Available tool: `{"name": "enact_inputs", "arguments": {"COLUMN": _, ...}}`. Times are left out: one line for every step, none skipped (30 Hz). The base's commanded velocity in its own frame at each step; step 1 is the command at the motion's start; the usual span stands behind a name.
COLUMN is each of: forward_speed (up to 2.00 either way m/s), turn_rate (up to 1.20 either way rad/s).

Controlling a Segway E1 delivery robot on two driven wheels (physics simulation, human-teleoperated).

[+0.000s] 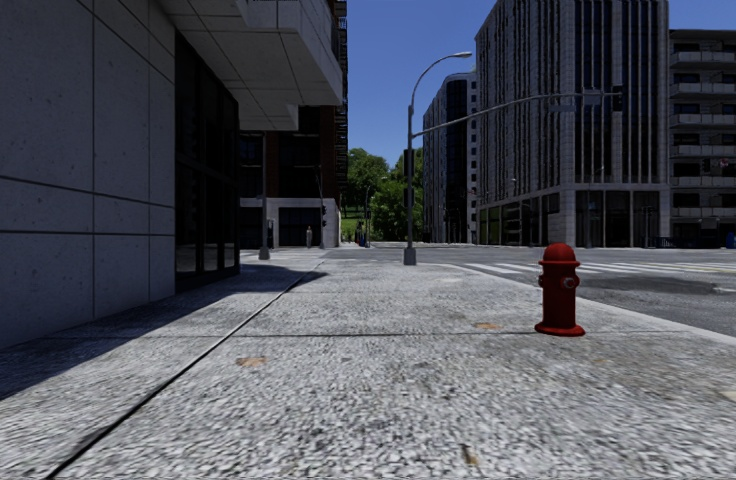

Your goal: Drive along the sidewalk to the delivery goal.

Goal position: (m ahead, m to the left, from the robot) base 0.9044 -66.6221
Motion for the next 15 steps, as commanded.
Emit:
{"name": "enact_inputs", "arguments": {"forward_speed": 2.0, "turn_rate": 0.0}}
{"name": "enact_inputs", "arguments": {"forward_speed": 2.0, "turn_rate": 0.0}}
{"name": "enact_inputs", "arguments": {"forward_speed": 2.0, "turn_rate": 0.0}}
{"name": "enact_inputs", "arguments": {"forward_speed": 2.0, "turn_rate": 0.0}}
{"name": "enact_inputs", "arguments": {"forward_speed": 2.0, "turn_rate": 0.0}}
{"name": "enact_inputs", "arguments": {"forward_speed": 2.0, "turn_rate": 0.0}}
{"name": "enact_inputs", "arguments": {"forward_speed": 2.0, "turn_rate": 0.0}}
{"name": "enact_inputs", "arguments": {"forward_speed": 2.0, "turn_rate": 0.0}}
{"name": "enact_inputs", "arguments": {"forward_speed": 2.0, "turn_rate": 0.0}}
{"name": "enact_inputs", "arguments": {"forward_speed": 2.0, "turn_rate": 0.0}}
{"name": "enact_inputs", "arguments": {"forward_speed": 2.0, "turn_rate": 0.0}}
{"name": "enact_inputs", "arguments": {"forward_speed": 2.0, "turn_rate": 0.0}}
{"name": "enact_inputs", "arguments": {"forward_speed": 2.0, "turn_rate": 0.0}}
{"name": "enact_inputs", "arguments": {"forward_speed": 2.0, "turn_rate": 0.0}}
{"name": "enact_inputs", "arguments": {"forward_speed": 2.0, "turn_rate": 0.0}}
